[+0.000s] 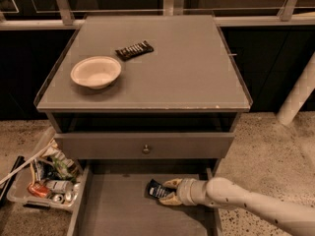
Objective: Place rxbar blueberry into middle drawer
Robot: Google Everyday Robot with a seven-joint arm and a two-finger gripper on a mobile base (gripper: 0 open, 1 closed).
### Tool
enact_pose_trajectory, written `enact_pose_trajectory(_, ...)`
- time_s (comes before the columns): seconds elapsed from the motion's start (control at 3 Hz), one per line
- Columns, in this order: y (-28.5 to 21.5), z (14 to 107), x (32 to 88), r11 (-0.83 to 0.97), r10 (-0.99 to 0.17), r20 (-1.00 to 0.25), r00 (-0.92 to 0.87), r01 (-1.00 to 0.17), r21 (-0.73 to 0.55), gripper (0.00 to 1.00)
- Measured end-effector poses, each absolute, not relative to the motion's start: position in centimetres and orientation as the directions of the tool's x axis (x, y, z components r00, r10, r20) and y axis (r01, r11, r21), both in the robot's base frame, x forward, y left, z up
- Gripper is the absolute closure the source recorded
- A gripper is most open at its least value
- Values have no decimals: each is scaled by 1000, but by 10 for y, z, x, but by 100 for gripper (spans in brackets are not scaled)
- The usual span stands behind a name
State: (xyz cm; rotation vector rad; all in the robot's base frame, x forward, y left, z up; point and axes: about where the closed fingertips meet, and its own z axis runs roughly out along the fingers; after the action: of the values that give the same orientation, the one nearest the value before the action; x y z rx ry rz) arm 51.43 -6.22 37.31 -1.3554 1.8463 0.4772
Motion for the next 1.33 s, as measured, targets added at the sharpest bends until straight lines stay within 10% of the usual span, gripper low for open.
enact_pose_trajectory(1.33, -62, 373, 514, 360, -628, -768, -126, -922, -143, 11)
